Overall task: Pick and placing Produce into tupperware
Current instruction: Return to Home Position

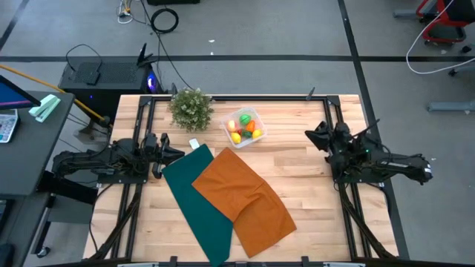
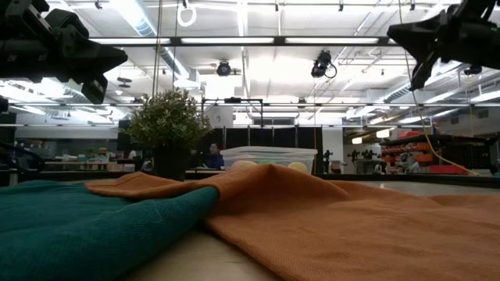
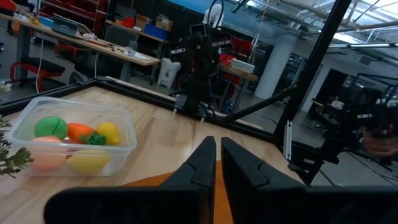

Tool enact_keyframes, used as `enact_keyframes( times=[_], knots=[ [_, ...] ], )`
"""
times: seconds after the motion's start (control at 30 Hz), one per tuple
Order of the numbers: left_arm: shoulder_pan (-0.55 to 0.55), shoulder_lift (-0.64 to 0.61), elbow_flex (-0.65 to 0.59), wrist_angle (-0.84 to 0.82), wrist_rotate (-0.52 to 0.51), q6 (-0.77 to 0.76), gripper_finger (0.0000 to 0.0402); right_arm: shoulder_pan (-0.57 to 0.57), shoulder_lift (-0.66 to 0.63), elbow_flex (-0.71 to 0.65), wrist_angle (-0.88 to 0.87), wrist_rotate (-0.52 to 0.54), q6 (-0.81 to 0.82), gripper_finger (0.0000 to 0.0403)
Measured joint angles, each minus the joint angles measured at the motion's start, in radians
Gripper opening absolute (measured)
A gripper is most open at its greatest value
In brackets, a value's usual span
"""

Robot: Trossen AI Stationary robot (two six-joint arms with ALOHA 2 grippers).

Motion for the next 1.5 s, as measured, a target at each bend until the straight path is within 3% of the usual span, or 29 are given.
enact_keyframes(
  times=[0.13,0.47,0.9,1.5],
  knots=[
    [0.000,0.000,0.000,0.000,0.000,0.001,0.0036,0.000,0.003,0.002,-0.030,-0.054,-0.003,0.0000],
    [0.000,0.000,0.000,0.000,0.000,-0.001,0.0023,0.000,0.011,0.000,-0.362,-0.262,-0.141,0.0000],
    [0.000,0.000,0.000,0.000,0.000,0.000,0.0031,0.043,0.020,0.001,-0.362,-0.302,-0.129,0.0000],
    [0.000,0.000,0.000,0.000,0.000,0.000,0.0038,0.075,0.021,0.001,-0.366,-0.261,-0.141,0.0000]
  ],
)
